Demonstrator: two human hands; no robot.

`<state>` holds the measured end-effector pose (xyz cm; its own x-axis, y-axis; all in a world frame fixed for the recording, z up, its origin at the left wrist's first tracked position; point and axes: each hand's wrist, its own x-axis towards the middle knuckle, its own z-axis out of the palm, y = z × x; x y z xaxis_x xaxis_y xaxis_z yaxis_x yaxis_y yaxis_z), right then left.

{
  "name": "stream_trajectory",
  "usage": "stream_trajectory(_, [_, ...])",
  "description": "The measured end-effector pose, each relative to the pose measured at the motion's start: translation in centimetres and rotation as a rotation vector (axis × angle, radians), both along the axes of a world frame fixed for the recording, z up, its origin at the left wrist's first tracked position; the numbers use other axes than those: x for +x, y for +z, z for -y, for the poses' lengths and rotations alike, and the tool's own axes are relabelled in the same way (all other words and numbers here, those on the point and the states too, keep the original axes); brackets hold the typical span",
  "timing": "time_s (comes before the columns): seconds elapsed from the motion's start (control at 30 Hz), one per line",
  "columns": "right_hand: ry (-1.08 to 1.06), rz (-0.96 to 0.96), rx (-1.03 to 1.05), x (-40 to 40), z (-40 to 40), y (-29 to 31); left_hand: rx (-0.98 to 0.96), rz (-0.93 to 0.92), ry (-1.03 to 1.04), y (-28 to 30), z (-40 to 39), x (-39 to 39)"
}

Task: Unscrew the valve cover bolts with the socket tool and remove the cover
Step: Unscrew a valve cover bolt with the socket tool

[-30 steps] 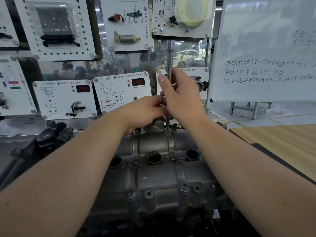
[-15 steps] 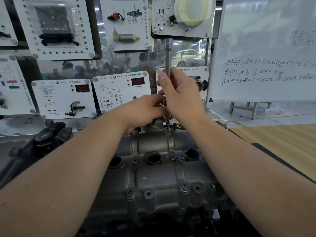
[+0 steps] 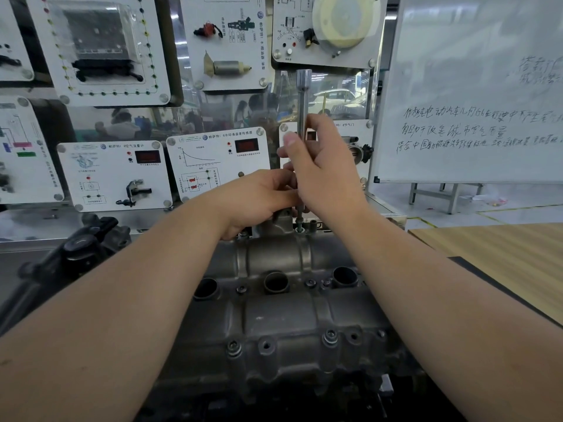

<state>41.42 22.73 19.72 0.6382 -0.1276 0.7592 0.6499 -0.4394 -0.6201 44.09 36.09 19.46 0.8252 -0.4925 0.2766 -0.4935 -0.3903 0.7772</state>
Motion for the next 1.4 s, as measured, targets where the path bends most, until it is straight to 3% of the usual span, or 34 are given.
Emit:
stream_trajectory(0.33, [-0.019, -0.056, -0.018, -0.01, 0.10, 0.34, 0.020, -0.012, 0.007, -0.04, 0.06, -0.06])
stream_trajectory(0.63, [-0.022, -0.016, -0.034, -0.16, -0.03, 0.11, 0.075, 0.087, 0.044, 0.09, 0.43, -0.35])
stream_trajectory(0.87, [-0.002, -0.061, -0.021, 0.29, 0.21, 0.34, 0.051, -0.010, 0.039, -0.01, 0.29, -0.31])
stream_trajectory(1.2, [-0.001, 0.008, -0.004, -0.04, 0.05, 0.22, 0.078, 0.074, 0.062, -0.03, 0.45, -0.16])
stream_trajectory(1.4, [0.027, -0.064, 0.023, 0.12, 0.06, 0.41, 0.038, 0.052, 0.048, -0.19, 0.27, -0.04])
